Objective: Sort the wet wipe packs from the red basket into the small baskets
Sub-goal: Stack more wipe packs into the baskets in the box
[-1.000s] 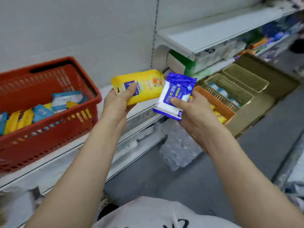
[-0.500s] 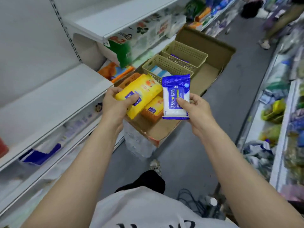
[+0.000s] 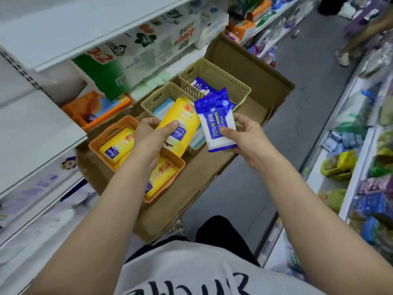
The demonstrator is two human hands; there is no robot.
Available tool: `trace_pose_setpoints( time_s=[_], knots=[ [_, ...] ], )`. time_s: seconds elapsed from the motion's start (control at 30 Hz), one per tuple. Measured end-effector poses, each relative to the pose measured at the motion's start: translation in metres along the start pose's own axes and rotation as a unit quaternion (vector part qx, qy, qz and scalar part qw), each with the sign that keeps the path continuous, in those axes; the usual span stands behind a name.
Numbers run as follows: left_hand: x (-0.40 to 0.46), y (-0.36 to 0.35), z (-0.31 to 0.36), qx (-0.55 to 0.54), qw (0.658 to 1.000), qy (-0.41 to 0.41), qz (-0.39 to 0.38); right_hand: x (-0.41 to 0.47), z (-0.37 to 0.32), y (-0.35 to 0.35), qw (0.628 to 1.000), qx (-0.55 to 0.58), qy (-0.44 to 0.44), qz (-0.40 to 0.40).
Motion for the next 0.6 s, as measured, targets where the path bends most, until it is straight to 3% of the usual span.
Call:
trace_pose_setpoints(
  time_s=[0.2,0.4,0.6],
  knots=[
    [0.048,-0.038,0.011,-0.015,0.999,0.023,0.028,0.1,-0.027,0.031,0.997,-0.055,0.007,-0.044],
    [0.106,-0.088,0.026,-0.06,0.992,0.026,0.103,0.24,-0.087,0.066,0.983,-0.137,0.073,-0.102],
    [0.142,-0.139,0.023,-0.112,0.972,0.06,0.195,0.367,-0.101,0.087,0.942,-0.273,0.087,-0.174]
  ],
)
Point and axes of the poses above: each hand's wrist, its own x-axis towards the middle knuckle, its own y-axis out of the back of the hand, z = x × y, the point moved 4 cm from there along x, towards the middle knuckle, and after that the axes turned 3 degrees about -x, right-handed, at the moved point
